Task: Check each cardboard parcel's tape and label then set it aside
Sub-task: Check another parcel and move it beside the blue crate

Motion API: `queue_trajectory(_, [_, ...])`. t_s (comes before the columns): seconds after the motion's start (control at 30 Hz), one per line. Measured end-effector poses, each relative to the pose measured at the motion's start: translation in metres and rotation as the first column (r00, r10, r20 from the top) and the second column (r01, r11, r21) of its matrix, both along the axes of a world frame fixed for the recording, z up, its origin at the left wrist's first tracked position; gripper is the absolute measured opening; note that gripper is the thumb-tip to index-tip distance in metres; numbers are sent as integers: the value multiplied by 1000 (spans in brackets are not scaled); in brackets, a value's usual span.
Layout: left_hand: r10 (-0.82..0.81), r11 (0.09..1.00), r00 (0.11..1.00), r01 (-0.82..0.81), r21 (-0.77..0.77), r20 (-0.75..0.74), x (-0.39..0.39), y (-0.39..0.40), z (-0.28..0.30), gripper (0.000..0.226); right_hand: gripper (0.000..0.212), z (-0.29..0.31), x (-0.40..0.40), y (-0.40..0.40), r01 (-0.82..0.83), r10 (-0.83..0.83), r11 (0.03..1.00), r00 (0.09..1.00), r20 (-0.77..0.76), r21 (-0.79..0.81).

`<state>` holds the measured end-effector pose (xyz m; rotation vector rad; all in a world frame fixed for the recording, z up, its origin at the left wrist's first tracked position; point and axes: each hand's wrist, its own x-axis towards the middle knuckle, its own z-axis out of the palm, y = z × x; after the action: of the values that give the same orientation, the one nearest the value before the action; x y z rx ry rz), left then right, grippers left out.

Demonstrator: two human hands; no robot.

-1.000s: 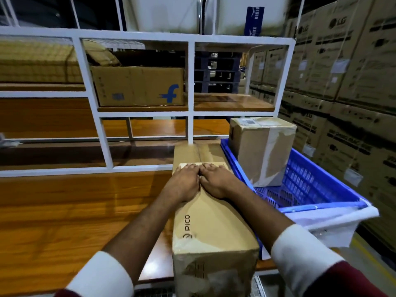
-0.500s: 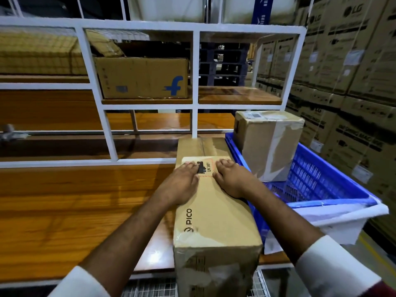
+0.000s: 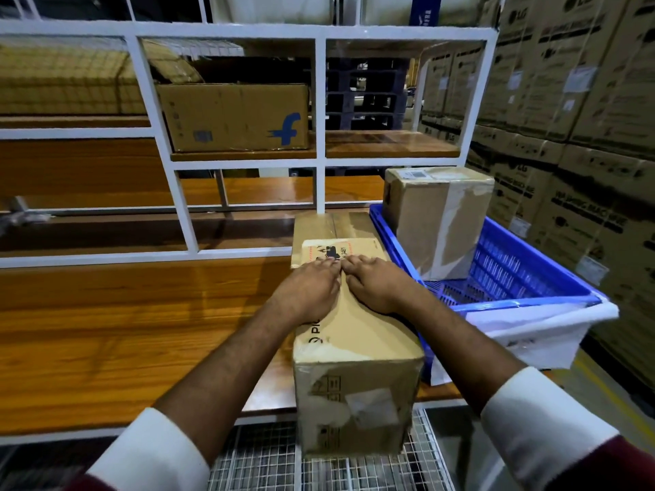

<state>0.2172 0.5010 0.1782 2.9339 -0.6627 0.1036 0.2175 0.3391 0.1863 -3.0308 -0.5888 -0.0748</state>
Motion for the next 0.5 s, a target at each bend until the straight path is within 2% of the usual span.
queue_trajectory(0.2, [90,996,995,-90,-16,-42,-30,11,16,48,50,17,-23,-8,72,-76,995,996,-53,-69])
queue_trajectory(0.37, [84,996,996,-85,-33,-33,-52,16,7,50,53,0,-43,-13,100,-100,995,995,-16,12])
queue_trajectory(0.5, [119,991,993,-118,62,-8,-54,9,10,51,52,10,-49,-10,113,-114,993,993,-11,-27])
